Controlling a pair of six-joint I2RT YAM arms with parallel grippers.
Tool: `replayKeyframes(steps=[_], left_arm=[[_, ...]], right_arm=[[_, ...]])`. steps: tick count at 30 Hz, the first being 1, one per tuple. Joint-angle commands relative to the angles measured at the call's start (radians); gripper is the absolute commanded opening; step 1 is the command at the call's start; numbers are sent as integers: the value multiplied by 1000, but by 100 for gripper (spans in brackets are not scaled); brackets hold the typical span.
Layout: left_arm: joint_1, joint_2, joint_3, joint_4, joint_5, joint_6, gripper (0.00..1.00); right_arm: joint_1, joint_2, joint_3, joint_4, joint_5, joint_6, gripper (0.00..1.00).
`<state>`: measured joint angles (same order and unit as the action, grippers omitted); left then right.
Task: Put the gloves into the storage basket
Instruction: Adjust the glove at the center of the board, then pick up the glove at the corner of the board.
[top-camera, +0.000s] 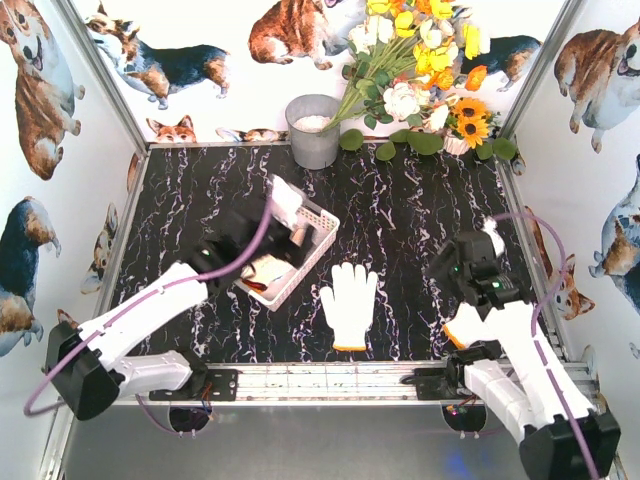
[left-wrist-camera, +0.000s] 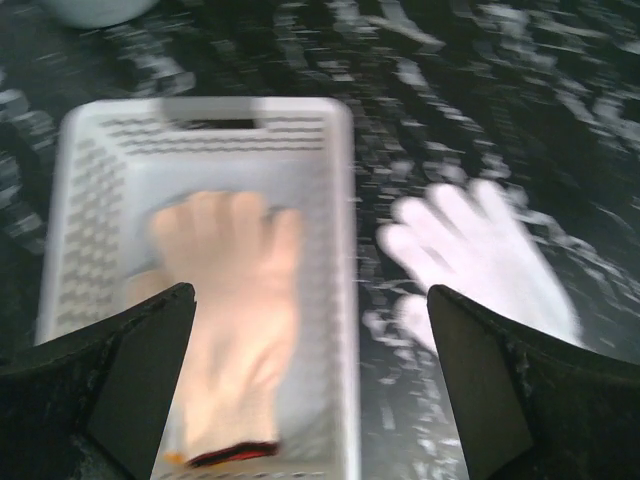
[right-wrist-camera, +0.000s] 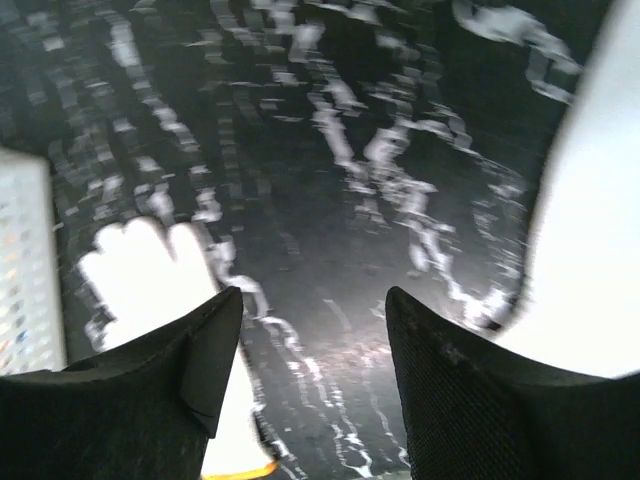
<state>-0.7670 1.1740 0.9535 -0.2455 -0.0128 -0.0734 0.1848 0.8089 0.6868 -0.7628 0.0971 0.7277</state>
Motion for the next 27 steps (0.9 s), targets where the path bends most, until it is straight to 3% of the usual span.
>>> replayKeyframes(steps=[1,7,11,14,20,27], left_arm=[[178,-15,30,-104,-114,36,94],[379,-2,11,-110,-122,9,94],[394,-12,6,-113,-142,12,93],[394,-19,0,-111,-165,24,93],[394,-22,-2,-117,-207,48,91],[395,-25,-6,-113,-232,66,90]], right_arm=[[-76,-95,-55,-106,148,133,62],[-132,-177,-113,-185,298,261,58],[-138,-96,-82,-283,409,282,56],[-139,31,-52,-339,458,300,43],[-139,238,-36,-246,382,237,40],[-138,275,-61,-170,293,197,44]])
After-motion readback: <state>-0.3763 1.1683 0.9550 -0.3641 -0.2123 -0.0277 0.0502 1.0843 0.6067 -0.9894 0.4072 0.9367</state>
